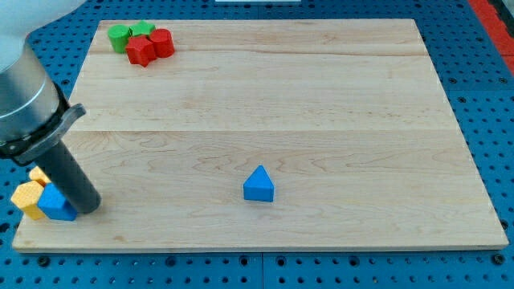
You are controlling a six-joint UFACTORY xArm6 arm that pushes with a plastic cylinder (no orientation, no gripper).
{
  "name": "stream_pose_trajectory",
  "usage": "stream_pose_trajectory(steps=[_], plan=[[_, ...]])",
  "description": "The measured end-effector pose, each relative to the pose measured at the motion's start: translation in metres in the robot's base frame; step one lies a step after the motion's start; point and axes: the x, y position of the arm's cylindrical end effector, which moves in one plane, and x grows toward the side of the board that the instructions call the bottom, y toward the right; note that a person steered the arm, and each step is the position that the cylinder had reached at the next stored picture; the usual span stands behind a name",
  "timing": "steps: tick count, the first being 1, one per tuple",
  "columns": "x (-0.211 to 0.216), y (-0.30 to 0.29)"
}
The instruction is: Push the blue triangle to the bottom left
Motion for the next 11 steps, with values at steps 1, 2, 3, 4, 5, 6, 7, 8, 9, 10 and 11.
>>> stream_pose_trajectory(steps=[1,2,3,4,5,6,7,8,9,10,11], plan=[[0.010,0.102],[0.025,0.204],[0.013,0.266],[-0.006,0.276],[-0.020,0.257],[-0.029,0.206],[-0.029,0.147],[-0.029,0.103],[-0.022,0.109],[-0.003,0.114],[-0.005,0.085]])
